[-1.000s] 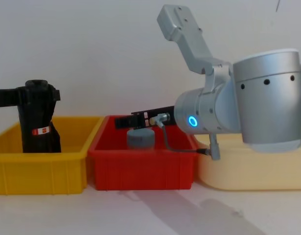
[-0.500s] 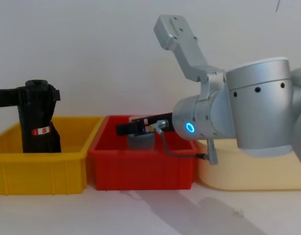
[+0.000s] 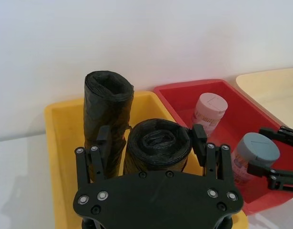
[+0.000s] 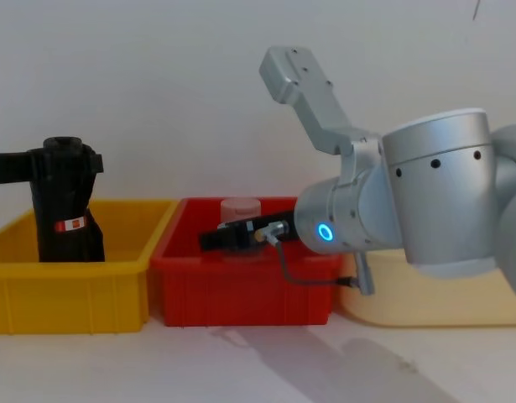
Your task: Pick up the garbage bag with the one hand and transfer it to the other hand.
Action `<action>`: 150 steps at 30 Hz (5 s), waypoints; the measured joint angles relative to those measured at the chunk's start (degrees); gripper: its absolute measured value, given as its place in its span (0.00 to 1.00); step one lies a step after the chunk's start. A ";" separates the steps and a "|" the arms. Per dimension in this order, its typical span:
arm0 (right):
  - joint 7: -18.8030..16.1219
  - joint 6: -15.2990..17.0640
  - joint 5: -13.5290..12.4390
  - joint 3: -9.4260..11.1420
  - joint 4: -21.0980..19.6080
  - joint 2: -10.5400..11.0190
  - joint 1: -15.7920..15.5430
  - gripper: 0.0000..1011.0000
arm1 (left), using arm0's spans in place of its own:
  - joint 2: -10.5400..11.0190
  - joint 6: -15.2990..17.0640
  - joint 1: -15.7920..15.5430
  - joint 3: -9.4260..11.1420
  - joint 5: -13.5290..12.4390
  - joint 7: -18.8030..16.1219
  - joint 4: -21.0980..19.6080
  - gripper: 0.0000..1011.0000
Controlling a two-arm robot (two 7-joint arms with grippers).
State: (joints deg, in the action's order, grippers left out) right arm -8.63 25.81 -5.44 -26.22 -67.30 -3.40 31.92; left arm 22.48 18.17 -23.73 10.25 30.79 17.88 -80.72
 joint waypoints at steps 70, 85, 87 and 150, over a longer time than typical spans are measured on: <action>-1.89 0.66 -2.20 3.95 -5.82 0.08 -1.16 0.64 | 1.12 2.64 -2.52 0.99 -1.06 -2.65 -3.91 0.38; 0.56 -1.31 -3.26 9.24 -12.89 1.91 -1.07 0.64 | 0.28 2.21 -8.32 2.91 0.63 1.28 -3.17 0.38; 1.22 -1.55 -3.09 10.28 -13.76 2.47 -1.07 0.64 | -0.13 1.67 -9.63 3.50 1.00 2.56 -2.32 0.38; 1.83 3.92 -2.63 20.47 -21.61 8.64 -10.50 0.99 | -19.35 -15.98 -35.44 16.31 4.29 27.32 45.63 0.38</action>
State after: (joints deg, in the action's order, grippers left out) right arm -6.80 29.73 -8.07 -5.75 -88.91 5.24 21.42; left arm 3.13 2.19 -59.18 26.56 35.08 45.20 -35.09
